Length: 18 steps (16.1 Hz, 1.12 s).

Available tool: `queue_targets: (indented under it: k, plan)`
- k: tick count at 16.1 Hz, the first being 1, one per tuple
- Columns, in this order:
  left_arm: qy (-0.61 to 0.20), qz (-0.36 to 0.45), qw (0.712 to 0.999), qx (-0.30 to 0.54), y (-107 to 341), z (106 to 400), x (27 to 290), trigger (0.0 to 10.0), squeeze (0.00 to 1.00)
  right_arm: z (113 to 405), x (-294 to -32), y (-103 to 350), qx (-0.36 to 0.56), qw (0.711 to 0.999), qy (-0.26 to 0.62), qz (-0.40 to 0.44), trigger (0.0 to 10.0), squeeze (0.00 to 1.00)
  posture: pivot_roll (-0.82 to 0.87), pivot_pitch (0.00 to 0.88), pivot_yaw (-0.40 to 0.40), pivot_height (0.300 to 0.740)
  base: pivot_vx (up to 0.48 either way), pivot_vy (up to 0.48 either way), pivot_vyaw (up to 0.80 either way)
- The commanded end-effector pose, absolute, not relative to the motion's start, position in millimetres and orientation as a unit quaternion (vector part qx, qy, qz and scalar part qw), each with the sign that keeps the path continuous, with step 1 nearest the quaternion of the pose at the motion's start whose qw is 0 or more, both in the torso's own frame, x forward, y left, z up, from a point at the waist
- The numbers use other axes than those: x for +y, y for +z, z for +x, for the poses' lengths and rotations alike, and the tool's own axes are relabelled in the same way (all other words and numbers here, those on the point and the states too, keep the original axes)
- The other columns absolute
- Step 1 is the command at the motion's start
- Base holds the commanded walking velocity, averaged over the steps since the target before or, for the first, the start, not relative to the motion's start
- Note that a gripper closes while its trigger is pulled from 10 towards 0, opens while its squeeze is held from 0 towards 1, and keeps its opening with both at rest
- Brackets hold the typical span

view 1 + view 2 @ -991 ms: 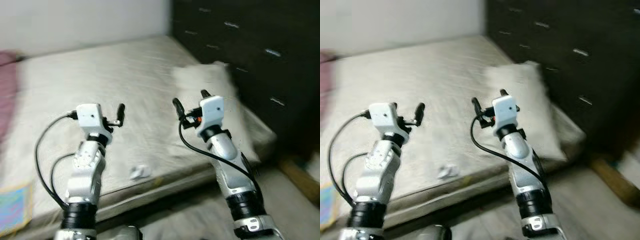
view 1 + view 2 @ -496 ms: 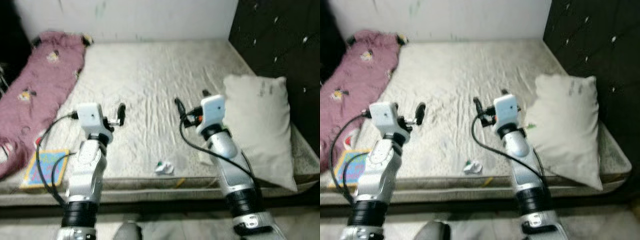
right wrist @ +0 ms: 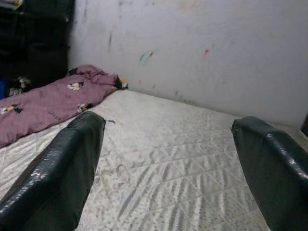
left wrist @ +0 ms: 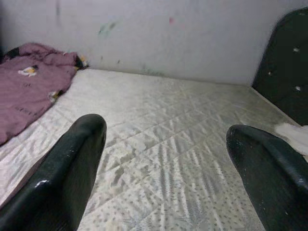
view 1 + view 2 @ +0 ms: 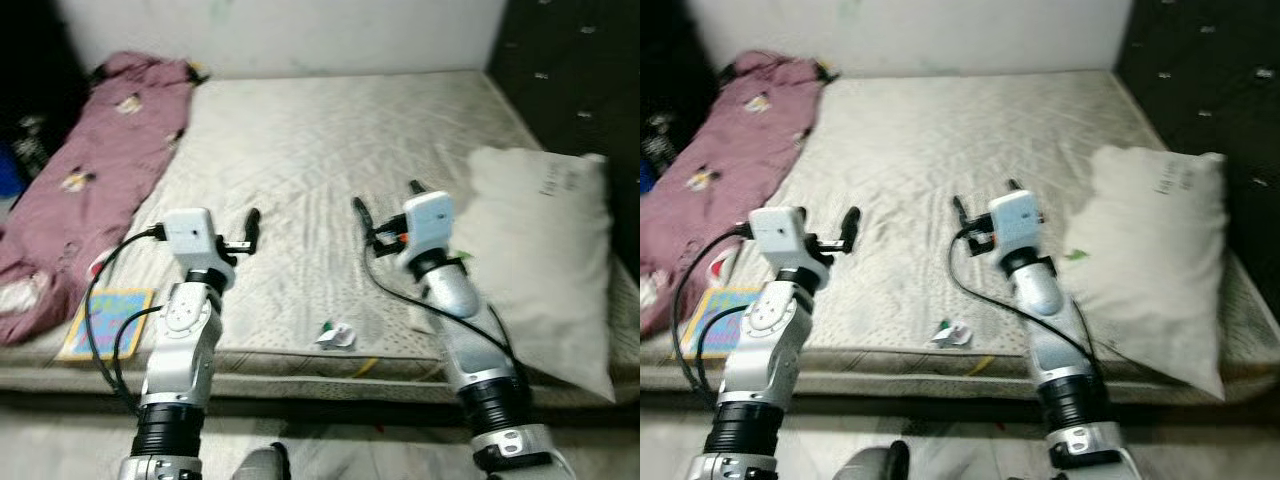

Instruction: Clean up the room

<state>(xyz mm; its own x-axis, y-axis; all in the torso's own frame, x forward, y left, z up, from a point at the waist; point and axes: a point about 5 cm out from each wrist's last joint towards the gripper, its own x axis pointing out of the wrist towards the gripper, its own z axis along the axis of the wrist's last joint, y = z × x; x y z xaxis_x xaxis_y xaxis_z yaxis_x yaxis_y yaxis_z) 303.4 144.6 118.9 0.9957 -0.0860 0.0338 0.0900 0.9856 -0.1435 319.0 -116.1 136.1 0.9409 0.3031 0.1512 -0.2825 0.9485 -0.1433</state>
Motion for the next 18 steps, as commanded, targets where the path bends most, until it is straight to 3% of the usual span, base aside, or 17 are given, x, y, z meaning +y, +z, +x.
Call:
queue_targets:
  k: [1, 4, 11, 14, 18]
  plan:
    - [-0.035, -0.07, 0.997, -0.014, 120, 303, 152, 10.0, 0.0, 320, -108, 139, -0.092, 0.982, 0.158, -0.054, 10.0, 0.0, 0.01, 0.0, 0.016, 0.74, 0.0, 0.0, 0.79]
    - [-0.037, -0.073, 0.997, -0.013, 120, 303, 151, 10.0, 0.0, 320, -108, 139, -0.091, 0.982, 0.157, -0.052, 10.0, 0.0, 0.01, 0.0, 0.018, 0.74, 0.0, 0.0, 0.79]
    - [-0.038, -0.082, 0.996, 0.0, 115, 298, 154, 10.0, 0.0, 316, -125, 140, -0.088, 0.99, 0.108, -0.024, 10.0, 0.0, 0.02, 0.0, 0.019, 0.74, 0.0, 0.0, 0.0]
    - [-0.04, -0.072, 0.997, 0.003, 113, 296, 154, 10.0, 0.0, 315, -131, 131, -0.066, 0.994, 0.091, -0.014, 10.0, 0.0, 0.02, 0.0, 0.018, 0.74, 0.0, 0.0, -0.72]
    - [-0.037, -0.071, 0.997, -0.003, 112, 296, 152, 10.0, 0.0, 323, -112, 134, -0.071, 0.991, 0.112, -0.002, 10.0, 0.0, 0.03, 0.0, 0.018, 0.74, 0.0, 0.0, 0.0]
